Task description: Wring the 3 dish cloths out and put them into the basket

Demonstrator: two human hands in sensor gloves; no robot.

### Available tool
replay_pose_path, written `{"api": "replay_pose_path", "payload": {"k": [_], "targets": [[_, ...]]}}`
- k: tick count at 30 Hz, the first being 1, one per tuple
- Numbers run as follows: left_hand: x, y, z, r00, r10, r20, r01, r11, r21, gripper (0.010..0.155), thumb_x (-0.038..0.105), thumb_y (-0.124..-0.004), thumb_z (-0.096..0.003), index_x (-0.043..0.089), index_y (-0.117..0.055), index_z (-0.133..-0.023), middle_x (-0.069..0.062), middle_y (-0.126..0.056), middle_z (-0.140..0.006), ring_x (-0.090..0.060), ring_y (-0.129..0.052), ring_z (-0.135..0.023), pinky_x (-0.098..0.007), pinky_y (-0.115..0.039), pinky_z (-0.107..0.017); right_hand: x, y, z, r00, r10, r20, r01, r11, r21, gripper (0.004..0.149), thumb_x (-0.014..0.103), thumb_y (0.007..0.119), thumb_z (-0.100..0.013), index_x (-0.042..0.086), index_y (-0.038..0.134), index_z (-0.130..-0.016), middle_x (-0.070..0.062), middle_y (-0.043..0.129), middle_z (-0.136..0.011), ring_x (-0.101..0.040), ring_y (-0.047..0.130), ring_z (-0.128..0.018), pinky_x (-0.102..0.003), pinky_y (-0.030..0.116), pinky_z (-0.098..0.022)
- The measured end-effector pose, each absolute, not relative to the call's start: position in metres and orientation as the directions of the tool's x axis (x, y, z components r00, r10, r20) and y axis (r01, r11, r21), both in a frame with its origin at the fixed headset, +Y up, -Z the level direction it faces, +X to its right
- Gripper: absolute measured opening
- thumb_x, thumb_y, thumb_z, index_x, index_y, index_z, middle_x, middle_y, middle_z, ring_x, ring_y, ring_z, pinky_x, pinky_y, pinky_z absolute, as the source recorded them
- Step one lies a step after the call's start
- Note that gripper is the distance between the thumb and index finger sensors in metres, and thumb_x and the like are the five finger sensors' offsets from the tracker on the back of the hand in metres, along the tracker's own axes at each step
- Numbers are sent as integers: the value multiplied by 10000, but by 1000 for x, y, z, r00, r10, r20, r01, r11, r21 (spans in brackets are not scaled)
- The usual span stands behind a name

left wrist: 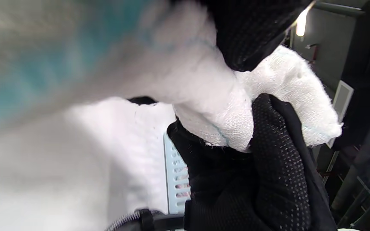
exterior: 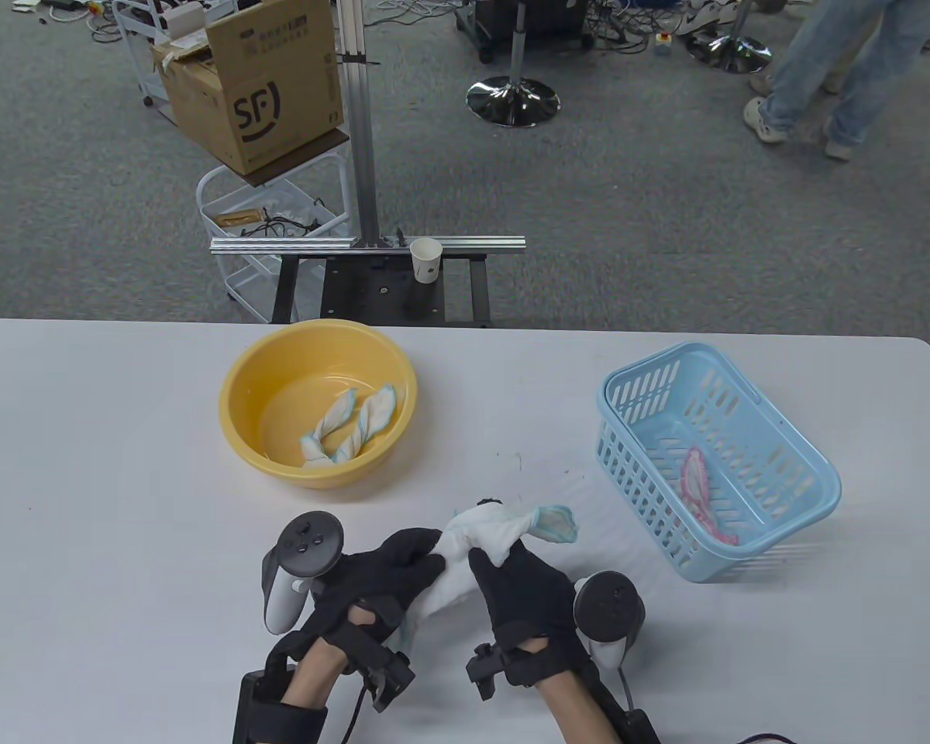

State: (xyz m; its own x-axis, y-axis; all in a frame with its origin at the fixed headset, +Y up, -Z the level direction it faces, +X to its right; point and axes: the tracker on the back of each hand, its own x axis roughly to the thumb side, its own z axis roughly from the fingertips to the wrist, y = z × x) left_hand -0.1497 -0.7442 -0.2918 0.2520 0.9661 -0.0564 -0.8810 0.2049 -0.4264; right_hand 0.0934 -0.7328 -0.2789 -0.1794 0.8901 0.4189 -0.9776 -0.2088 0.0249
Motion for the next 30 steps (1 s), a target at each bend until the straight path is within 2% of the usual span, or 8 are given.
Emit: {"api": "replay_pose_path", "payload": {"k": [5,7,9,11,14,18,24,30], "targets": [[-145,-774,-290,151,965,-213,-803,-6,-596,836,629,-834,-421,253,-524,-1100,-6,-754,-1027,-316,-878,-876,-548,-673,-692,99,-730,-279,-147,895,420,-987,-159,-7,517,279,834,-512,213,669,-997,-127,1022,-640,-340,1035,-520,-575,817,-473],[-138,-781,-290,164,956,-244,-742,-43,-669,875,643,-838,-425,271,-464,-1123,0,-704,-1063,-323,-830,-919,-558,-633,-717,103,-731,-280,-151,894,422,-988,-151,-33,510,280,834,-511,214,679,-993,-125,1026,-636,-335,1041,-516,-572,824,-469],[-133,-784,-291,197,954,-227,-722,-16,-692,829,598,-855,-437,284,-500,-1118,8,-774,-1005,-302,-887,-839,-543,-659,-701,105,-731,-281,-140,898,417,-990,-136,-38,507,279,834,-511,212,684,-990,-128,1028,-634,-335,1042,-515,-570,826,-469],[-130,-783,-293,224,949,-221,-722,9,-692,631,479,-850,-473,261,-684,-1041,27,-907,-856,-259,-978,-697,-509,-742,-633,106,-730,-280,-158,888,431,-987,-153,-46,501,269,836,-509,212,695,-987,-133,1026,-643,-350,1039,-524,-579,819,-473],[-134,-781,-294,169,955,-242,-718,-49,-695,531,444,-838,-486,224,-776,-964,37,-965,-749,-227,-1021,-576,-486,-793,-564,107,-722,-278,-347,787,511,-935,-330,-128,495,231,830,-509,236,698,-986,-148,992,-734,-382,1011,-601,-592,795,-511],[-143,-780,-296,62,956,-287,-724,-155,-672,521,437,-829,-493,193,-789,-952,38,-977,-732,-223,-1037,-546,-479,-811,-542,98,-714,-270,-577,543,610,-794,-550,-260,502,189,807,-508,284,690,-986,-167,891,-880,-378,995,-667,-578,791,-549],[-151,-784,-297,-78,930,-359,-668,-316,-674,532,442,-816,-502,160,-794,-952,3,-995,-751,-239,-1065,-548,-477,-835,-526,82,-705,-259,-618,379,689,-726,-612,-314,475,103,771,-496,267,778,-941,-196,728,-997,-349,988,-672,-568,787,-562],[-147,-788,-294,-224,876,-427,-529,-477,-702,675,567,-746,-516,145,-683,-1039,-35,-910,-910,-302,-1009,-728,-512,-778,-615,84,-703,-256,-607,370,703,-742,-581,-335,454,85,760,-492,244,818,-913,-199,714,-1003,-349,971,-686,-575,771,-576]]}}
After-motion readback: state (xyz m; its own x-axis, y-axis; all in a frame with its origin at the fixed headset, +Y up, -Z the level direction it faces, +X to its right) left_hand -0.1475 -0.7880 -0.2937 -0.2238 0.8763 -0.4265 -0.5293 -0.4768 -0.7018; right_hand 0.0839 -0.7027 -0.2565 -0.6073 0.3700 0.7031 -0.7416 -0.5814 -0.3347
